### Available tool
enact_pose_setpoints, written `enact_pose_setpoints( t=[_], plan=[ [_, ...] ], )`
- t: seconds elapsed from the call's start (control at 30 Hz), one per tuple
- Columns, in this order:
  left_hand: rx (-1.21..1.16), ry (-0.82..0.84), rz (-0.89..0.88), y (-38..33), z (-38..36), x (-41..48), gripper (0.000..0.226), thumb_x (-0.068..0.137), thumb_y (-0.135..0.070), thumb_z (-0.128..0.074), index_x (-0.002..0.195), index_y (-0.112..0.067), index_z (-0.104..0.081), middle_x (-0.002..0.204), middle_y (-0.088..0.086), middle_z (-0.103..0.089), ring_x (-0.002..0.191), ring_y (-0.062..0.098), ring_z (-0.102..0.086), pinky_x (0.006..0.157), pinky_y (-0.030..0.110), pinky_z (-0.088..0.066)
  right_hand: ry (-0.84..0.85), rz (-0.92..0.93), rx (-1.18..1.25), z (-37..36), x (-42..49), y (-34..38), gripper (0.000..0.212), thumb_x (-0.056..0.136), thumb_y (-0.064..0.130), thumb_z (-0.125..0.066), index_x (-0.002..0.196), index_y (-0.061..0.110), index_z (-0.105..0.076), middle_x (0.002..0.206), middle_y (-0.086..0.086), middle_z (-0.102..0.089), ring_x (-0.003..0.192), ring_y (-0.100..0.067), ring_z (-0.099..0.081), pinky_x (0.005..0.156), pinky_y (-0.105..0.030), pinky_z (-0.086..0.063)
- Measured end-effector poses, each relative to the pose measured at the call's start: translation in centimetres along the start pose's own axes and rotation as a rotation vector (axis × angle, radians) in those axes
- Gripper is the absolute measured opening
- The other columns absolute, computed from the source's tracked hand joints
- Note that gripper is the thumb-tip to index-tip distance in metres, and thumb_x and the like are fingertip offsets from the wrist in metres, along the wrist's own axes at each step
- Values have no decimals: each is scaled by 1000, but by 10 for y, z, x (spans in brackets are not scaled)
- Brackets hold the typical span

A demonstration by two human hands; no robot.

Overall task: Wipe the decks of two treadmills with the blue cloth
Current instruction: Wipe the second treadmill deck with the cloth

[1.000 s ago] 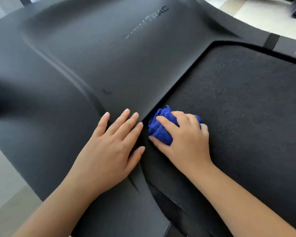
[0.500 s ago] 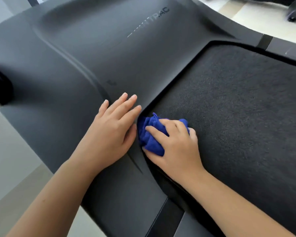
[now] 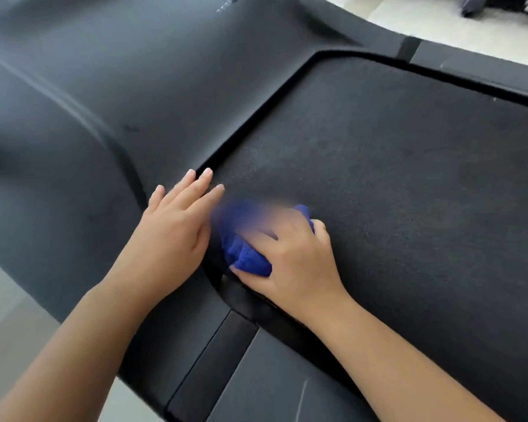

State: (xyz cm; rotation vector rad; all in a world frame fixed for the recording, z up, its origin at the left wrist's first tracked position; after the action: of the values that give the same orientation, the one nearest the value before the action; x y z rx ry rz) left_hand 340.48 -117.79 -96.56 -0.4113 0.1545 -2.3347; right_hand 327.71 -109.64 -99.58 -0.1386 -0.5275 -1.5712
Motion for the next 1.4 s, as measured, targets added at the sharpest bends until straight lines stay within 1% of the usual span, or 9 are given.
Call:
enact_pose_setpoints(
  t=[0.1,0.23,0.37,0.47,0.63,0.8,1.03,1.3,1.4],
  plan=[
    [-38,20,-12,-28,-8,6,45,87,-14,-38,128,-6,-53,140,12,-45,131,34,-36,100,55,-25,10,-47,-37,23,-25,-33,49,71,58,-49,104,28,-70,109,0,-64,98,-27,-61,74,-42,-46],
    [-4,87,-137,-60,-21,3,52,89,-33,-29,129,-8,-51,141,11,-44,131,33,-37,99,49,-21,11,-162,-106,79,-99,-98,49,75,56,-51,108,26,-70,112,-2,-63,103,-26,-59,76,-44,-48],
    [111,150,-132,-60,-35,-9,54,87,-32,-28,123,-3,-56,135,14,-50,125,36,-44,93,62,-34,-9,-293,-137,104,-134,-121,50,74,58,-50,105,25,-71,110,-3,-63,102,-24,-53,77,-44,-44],
    [55,172,-30,-54,-36,-11,58,88,-35,-25,126,-2,-54,138,14,-47,129,35,-40,95,61,-33,-37,-336,-155,85,-106,-96,50,71,61,-48,102,29,-72,109,-1,-65,97,-29,-58,76,-44,-44],
    [106,166,-46,-55,-39,-14,56,86,-33,-29,123,-2,-56,133,15,-52,123,36,-47,92,58,-37,7,-192,-119,38,-42,-42,52,70,62,-45,103,31,-70,109,1,-64,95,-26,-60,76,-45,-46],
    [90,170,-22,-51,-41,-16,57,86,-33,-26,127,-4,-53,137,13,-48,126,33,-44,96,54,-34,35,-60,-39,51,-66,-57,52,72,60,-50,110,29,-68,116,-1,-62,106,-26,-60,77,-46,-48],
    [149,155,-34,-51,-46,-14,53,86,-33,-32,122,-3,-58,131,14,-53,119,35,-51,88,56,-41,-43,-113,-45,45,-66,-61,49,69,61,-54,104,31,-70,112,0,-64,101,-28,-61,78,-46,-47],
    [132,140,-14,-51,-47,-12,52,85,-32,-32,121,-4,-57,133,13,-52,121,33,-50,89,55,-42,-21,-227,-58,2,43,-75,52,69,65,-48,102,31,-71,108,2,-64,95,-27,-58,76,-44,-42],
    [79,129,15,-51,-45,-11,50,82,-32,-34,119,-8,-58,134,10,-51,124,29,-48,93,52,-38,61,-260,-69,-17,87,-84,51,77,62,-57,118,33,-62,122,1,-55,111,-27,-47,88,-45,-34]
  ],
)
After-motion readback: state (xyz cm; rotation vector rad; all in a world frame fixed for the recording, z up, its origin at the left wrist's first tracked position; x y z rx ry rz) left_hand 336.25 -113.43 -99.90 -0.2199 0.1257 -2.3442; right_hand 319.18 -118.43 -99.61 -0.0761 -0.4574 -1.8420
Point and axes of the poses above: each hand's wrist, its own x-axis towards the middle knuckle, its own z-axis out of the back of the hand, y = z × x, the point moved 4 cm from there along x, towards the middle knuckle
